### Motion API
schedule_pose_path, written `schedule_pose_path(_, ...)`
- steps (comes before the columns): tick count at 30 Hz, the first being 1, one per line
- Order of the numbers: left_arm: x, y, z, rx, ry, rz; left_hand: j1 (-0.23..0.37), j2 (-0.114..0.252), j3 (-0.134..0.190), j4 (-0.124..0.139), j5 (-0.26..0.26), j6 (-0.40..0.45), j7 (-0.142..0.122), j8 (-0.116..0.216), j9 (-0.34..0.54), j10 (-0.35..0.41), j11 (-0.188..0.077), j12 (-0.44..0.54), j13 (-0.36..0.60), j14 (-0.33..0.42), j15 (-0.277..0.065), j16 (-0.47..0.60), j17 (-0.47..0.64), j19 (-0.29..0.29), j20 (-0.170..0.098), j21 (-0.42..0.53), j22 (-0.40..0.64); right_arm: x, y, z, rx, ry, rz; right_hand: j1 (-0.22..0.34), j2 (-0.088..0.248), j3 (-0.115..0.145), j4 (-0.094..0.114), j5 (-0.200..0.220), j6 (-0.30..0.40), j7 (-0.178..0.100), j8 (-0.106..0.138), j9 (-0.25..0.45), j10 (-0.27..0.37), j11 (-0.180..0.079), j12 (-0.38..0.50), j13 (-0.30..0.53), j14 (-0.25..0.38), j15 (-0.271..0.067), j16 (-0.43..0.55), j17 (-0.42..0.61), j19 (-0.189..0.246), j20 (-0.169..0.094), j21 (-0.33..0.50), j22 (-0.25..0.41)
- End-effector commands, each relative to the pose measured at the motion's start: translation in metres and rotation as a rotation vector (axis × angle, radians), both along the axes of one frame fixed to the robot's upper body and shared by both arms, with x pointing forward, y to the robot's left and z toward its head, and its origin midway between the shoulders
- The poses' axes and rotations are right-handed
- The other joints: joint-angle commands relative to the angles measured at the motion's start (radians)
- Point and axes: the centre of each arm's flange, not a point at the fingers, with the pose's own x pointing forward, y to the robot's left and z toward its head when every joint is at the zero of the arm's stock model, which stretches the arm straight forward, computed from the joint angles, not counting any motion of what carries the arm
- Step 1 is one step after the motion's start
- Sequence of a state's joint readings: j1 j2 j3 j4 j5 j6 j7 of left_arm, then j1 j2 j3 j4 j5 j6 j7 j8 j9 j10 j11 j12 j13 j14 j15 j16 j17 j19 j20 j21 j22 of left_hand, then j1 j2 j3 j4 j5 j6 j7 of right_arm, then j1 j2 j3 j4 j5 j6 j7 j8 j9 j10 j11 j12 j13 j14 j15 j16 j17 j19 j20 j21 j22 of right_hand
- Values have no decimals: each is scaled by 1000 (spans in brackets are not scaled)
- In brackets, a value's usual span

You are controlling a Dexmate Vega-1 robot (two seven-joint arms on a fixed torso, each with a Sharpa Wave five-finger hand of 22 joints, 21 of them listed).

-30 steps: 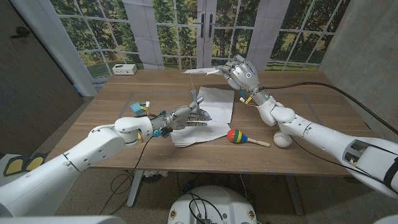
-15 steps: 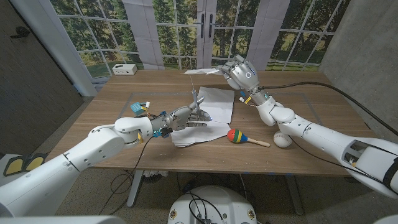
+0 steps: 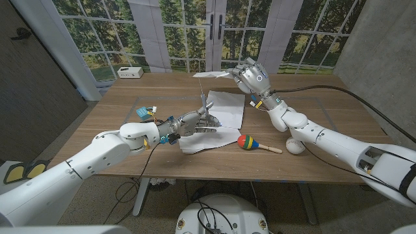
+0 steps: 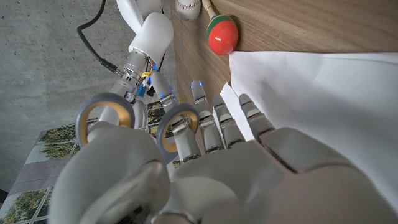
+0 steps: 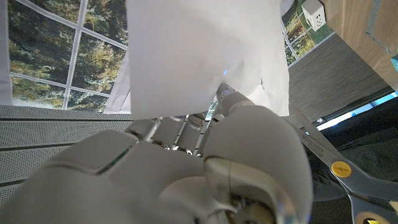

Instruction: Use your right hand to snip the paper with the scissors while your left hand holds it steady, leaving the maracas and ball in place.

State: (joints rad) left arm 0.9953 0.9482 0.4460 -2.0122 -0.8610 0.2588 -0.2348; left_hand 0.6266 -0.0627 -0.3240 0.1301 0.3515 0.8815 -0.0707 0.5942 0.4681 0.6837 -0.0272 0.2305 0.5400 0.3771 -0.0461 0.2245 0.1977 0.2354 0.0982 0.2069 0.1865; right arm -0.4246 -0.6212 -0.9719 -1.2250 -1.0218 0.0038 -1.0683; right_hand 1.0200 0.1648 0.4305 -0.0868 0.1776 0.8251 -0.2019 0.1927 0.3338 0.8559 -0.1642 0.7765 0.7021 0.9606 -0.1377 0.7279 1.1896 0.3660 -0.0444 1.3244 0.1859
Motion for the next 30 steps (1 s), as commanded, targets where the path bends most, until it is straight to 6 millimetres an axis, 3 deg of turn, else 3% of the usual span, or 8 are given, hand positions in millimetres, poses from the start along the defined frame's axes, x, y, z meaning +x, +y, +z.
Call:
schedule_pose_path(1,0,-1,1,2,-9,-2,0,-1,-3,1,5,-26,34,-4,2,124,-120,1,5,-3,-48,0,2,-4,1,-2,1,3,-1,0,6,12,1,10,2,4,6,4,0,0,3,1,7,1,0,2,3,-89,-8,1,0,-120,8,1)
schedule_pose_path(30,4,-5,-2,-8,18,-26,-21,-23,-15,5,11,-20,40,-5,4,124,-115,-2,7,-4,-50,2,4,-18,9,-5,1,3,-3,-3,26,17,23,7,2,8,11,3,-9,0,2,-9,3,2,0,4,4,-89,-13,5,-11,-119,16,-1)
